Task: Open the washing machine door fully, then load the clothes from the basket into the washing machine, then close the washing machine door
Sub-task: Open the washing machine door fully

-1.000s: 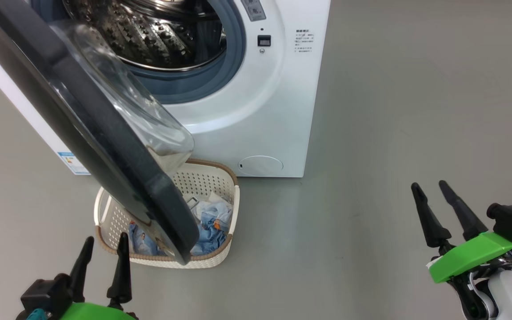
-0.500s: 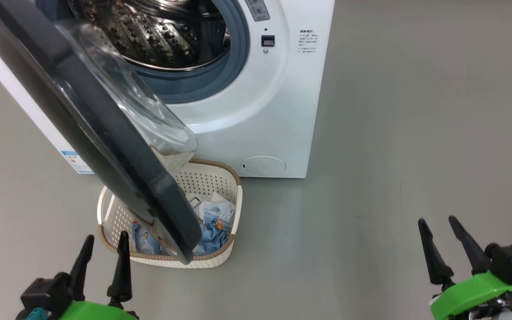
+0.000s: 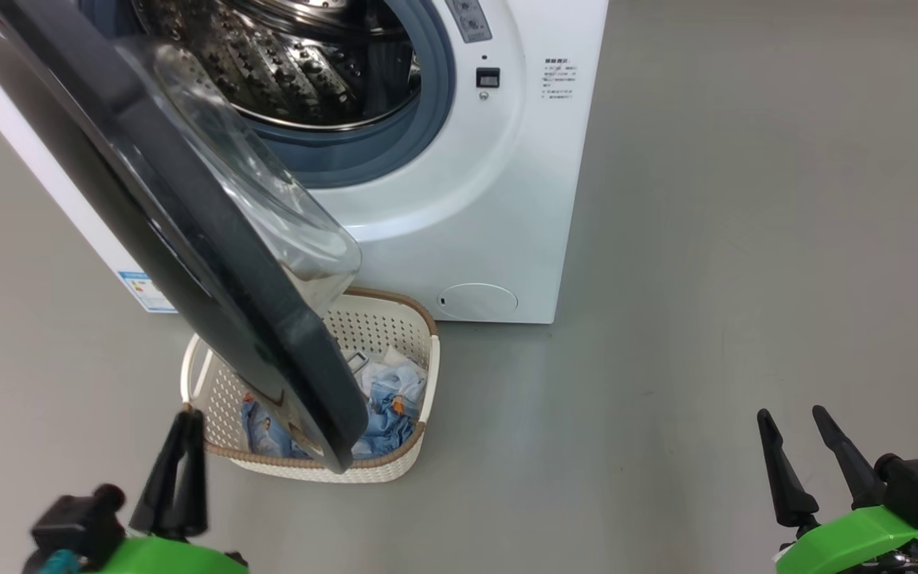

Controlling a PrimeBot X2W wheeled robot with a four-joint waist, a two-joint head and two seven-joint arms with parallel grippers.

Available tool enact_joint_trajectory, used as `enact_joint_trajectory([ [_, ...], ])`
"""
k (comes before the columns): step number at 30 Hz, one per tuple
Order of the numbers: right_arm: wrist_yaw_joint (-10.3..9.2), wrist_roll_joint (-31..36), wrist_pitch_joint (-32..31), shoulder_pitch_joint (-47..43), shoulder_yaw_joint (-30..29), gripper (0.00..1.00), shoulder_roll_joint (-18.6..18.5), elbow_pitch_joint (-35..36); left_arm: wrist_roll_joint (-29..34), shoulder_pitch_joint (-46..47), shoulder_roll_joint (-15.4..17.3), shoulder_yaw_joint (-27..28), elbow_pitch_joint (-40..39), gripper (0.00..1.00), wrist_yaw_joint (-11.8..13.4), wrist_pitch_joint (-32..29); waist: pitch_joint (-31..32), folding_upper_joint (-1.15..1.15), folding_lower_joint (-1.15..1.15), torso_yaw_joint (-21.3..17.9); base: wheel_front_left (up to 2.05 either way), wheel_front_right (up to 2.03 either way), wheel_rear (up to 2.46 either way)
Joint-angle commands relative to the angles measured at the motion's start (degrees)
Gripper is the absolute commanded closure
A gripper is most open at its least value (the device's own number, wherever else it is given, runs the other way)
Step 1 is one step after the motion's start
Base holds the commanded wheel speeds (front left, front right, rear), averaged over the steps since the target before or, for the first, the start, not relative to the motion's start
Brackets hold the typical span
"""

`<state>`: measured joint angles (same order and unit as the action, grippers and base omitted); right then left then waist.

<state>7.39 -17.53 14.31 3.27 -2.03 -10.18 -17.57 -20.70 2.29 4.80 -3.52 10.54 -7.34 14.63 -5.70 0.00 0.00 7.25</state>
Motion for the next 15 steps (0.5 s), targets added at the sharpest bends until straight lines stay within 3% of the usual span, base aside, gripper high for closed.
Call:
enact_joint_trajectory([
  [1, 0.1, 0.6, 0.7, -0.8, 0.8, 0.0, -0.3, 1.6, 0.1, 2.2, 0.7, 2.6, -2.6, 1.0, -0.1, 0.4, 0.1, 0.0, 0.0, 0.2, 0.0, 0.0, 0.0],
  [10, 0.1, 0.9, 0.7, -1.5, 0.5, 0.0, -0.3, 2.0, -0.8, 3.4, -1.2, 7.6, -17.7, 1.0, -0.1, 0.4, 0.3, 0.0, 0.0, 0.8, 0.0, 0.0, 0.0],
  [15, 0.1, 1.0, 0.7, -1.4, 0.5, 0.0, -0.6, 2.2, -1.1, 3.7, -1.8, 5.4, -30.2, 1.0, -0.1, 0.4, 0.1, 0.0, 0.0, 0.8, 0.0, 0.0, 0.0],
])
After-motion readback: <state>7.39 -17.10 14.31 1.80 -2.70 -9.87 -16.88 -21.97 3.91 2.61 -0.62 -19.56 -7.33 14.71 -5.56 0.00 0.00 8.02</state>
